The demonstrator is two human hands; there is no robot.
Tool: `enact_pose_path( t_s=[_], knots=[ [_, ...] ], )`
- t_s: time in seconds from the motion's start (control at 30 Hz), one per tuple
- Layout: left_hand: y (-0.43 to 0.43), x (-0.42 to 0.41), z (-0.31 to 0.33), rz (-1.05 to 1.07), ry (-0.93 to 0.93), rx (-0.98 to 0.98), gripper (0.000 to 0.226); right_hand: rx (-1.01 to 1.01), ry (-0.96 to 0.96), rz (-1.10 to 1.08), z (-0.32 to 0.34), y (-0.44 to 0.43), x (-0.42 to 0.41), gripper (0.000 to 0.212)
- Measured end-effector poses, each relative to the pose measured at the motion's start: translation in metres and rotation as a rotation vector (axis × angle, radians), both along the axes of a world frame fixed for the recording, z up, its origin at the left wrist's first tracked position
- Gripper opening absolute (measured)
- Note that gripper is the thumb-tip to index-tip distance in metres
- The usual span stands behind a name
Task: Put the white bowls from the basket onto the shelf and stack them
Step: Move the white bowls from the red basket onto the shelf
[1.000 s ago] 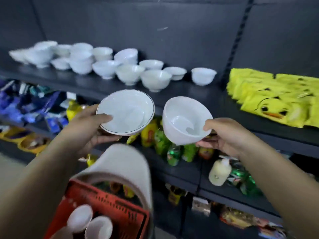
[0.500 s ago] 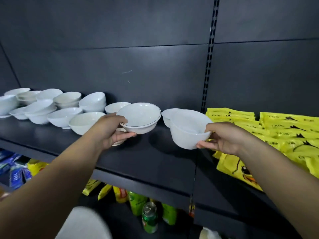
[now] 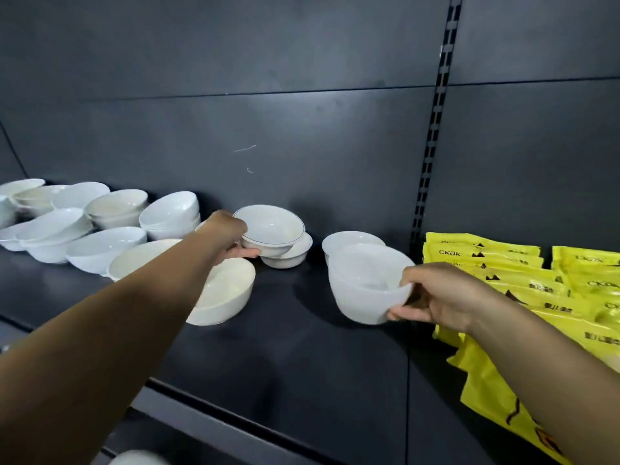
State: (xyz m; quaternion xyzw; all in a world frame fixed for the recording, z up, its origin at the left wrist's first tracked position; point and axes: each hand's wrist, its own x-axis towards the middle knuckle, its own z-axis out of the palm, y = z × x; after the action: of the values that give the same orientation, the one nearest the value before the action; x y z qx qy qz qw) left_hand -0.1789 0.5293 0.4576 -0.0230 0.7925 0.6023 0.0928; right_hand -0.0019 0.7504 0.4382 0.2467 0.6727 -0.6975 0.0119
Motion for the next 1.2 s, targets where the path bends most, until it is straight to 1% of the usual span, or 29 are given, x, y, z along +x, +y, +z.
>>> enact_pose_path(
  t_s=[0.13,0.23,0.43,0.53,0.67,1.0,1.1,1.2],
  knots=[
    [0.013,-0.022,-0.013,0.025,0.019,-0.053,0.020,0.003,-0.060,0.019,-0.015,-0.004,-0.008,0.013],
    [0.019,-0.037,-0.020,0.074,0.075,-0.147,0.007,0.000,-0.084,0.021,-0.025,-0.005,-0.016,0.011],
    [0.031,-0.061,-0.027,0.094,0.293,-0.401,0.027,0.008,-0.087,0.025,-0.033,-0.007,-0.029,0.012],
    [0.034,-0.070,-0.027,0.069,0.339,-0.544,0.038,0.012,-0.087,0.032,-0.035,-0.008,-0.031,0.015],
    [0.033,-0.080,-0.030,0.033,0.381,-0.696,0.042,0.013,-0.077,0.028,-0.037,-0.008,-0.031,0.016],
    [0.032,-0.088,-0.036,-0.028,0.412,-0.868,0.041,0.012,-0.078,0.022,-0.040,-0.007,-0.031,0.014],
    [0.032,-0.086,-0.038,-0.032,0.423,-0.879,0.036,-0.003,-0.078,0.015,-0.040,-0.007,-0.031,0.013],
    [0.031,-0.087,-0.036,-0.046,0.427,-0.823,0.031,0.003,-0.068,-0.006,-0.042,-0.008,-0.032,0.012]
  ],
)
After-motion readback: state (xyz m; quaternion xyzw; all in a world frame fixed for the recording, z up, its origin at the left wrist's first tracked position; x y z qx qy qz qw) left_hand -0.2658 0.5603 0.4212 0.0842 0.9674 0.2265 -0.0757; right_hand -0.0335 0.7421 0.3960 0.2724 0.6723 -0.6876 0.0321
